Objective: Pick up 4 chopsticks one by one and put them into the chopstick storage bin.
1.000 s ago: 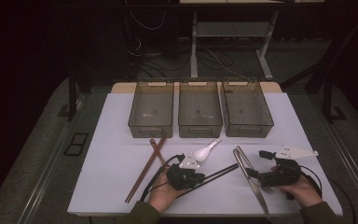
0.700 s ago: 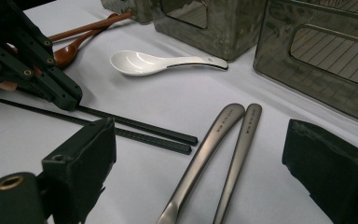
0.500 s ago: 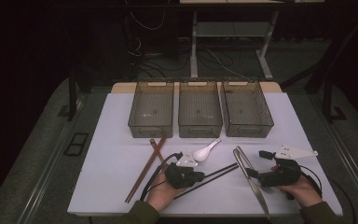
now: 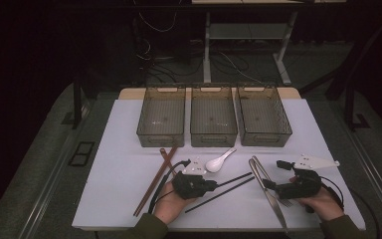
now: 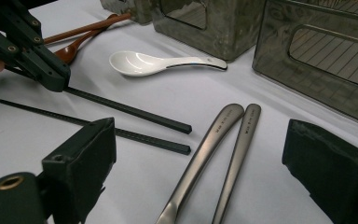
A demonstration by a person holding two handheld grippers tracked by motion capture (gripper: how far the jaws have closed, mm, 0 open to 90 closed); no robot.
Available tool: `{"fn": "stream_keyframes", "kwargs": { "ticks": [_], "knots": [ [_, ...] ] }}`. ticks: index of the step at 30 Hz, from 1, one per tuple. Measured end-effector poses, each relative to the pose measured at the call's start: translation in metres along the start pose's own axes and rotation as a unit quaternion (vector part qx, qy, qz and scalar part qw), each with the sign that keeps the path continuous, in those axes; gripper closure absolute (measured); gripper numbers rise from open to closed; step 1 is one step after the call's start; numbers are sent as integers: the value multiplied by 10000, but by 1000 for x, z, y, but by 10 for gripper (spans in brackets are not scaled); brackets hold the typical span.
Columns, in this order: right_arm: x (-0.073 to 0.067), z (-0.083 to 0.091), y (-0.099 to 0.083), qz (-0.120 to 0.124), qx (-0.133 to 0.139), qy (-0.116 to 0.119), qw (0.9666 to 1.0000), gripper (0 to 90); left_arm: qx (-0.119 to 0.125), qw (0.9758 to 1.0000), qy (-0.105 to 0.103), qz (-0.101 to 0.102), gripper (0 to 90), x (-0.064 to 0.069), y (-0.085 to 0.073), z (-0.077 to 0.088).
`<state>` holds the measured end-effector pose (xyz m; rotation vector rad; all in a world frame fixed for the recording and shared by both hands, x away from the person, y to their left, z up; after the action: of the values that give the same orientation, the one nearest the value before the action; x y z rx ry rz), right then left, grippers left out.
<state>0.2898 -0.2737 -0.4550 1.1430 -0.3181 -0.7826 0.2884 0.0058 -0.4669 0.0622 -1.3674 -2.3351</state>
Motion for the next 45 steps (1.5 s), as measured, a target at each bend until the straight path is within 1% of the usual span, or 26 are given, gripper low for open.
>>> {"fn": "stream_keyframes", "kwargs": {
  "ticks": [5, 13, 15, 19, 20, 27, 31, 35, 45],
  "knots": [
    [0, 0, 0, 0, -6, 4, 10000, 97, 111, 9999, -25, 43, 852, -1, 2, 5],
    [0, 0, 0, 4, -15, 4, 10000, 97, 282, 9996, -94, -7, 852, -4, 6, 17],
    [-1, 0, 0, 11, -9, 4, 10000, 97, 347, 9993, -108, 29, 852, -4, 7, 19],
    [-1, 0, 0, 10, -13, 8, 10000, 97, 423, 9990, -122, 28, 852, -4, 9, 24],
    [-1, 0, 0, 12, -12, 10, 10000, 97, 466, 9988, -107, 74, 852, -4, 10, 25],
    [-1, 0, 0, 10, -15, 5, 10000, 97, 536, 9985, -74, 70, 852, -10, 11, 34],
    [0, -1, -1, 30, -25, 10, 10000, 97, 612, 9980, 3, 122, 852, -13, 14, 38],
    [-1, 0, -1, 26, -26, -1, 10000, 97, 656, 9977, 15, 146, 852, -16, 16, 42],
    [0, -1, -1, 20, -20, 0, 10000, 97, 782, 9967, 128, 162, 852, -27, 25, 55]
  ]
}}
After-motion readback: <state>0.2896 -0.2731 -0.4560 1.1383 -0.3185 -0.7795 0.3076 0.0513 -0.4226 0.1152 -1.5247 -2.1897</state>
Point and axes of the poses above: each handheld gripper's, and its own axes: z roughly backward along the jaws, y roughly out of its top, x roughly to its right, the point moved 5 cm from there along -z, roughly forward along the jaws, and after that the axes turned 7 degrees about x, right-handed, at the moved point
